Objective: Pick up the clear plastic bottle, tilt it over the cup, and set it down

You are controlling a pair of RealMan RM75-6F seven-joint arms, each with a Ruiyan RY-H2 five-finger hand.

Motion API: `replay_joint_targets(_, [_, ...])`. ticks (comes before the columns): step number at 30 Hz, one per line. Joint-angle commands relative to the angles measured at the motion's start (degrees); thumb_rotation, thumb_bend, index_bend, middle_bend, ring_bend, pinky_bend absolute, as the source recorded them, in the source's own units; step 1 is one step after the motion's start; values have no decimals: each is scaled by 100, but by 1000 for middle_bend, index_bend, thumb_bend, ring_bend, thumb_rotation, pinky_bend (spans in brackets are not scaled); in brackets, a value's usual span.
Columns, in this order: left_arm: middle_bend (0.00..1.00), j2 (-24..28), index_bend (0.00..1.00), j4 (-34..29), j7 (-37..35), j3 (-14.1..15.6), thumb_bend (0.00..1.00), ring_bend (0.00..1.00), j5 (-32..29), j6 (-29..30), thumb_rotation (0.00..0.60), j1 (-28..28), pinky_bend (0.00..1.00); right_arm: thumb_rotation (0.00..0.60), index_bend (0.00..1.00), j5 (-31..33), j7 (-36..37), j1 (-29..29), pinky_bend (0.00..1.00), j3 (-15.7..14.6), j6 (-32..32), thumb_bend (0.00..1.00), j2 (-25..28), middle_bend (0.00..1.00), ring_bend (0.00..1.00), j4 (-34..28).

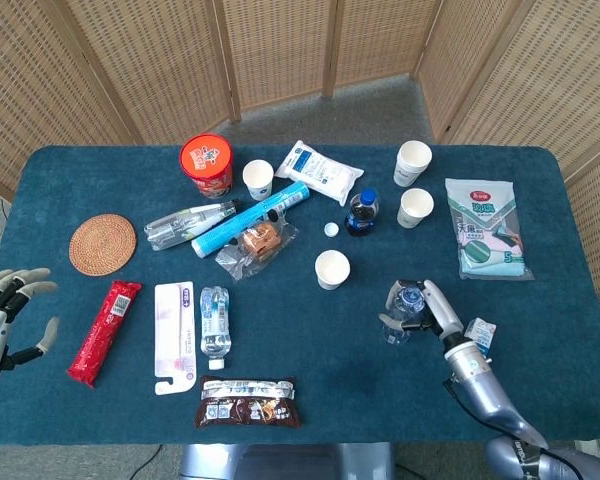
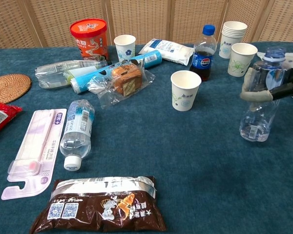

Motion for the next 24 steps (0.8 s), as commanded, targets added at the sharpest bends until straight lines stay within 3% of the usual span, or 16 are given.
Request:
replay_joint_targets(1, [252, 75, 289, -87, 11, -22, 494, 216, 3, -3, 329, -18, 170, 600, 641, 129, -335, 165, 630, 105, -205, 270, 191, 655, 578, -205])
replay_joint_targets(15, [251, 243, 248, -291, -55, -79, 494, 216, -1, -99, 325, -121, 176, 600, 652, 1146, -2073, 755, 631, 536, -664, 271, 386, 663, 591, -580])
replay_joint_targets(24, [250, 277, 197, -324, -124, -93, 494, 216, 6, -141, 324, -170, 177, 600, 653, 1927, -3559, 1221, 632, 614, -756, 269, 330, 667, 595, -671])
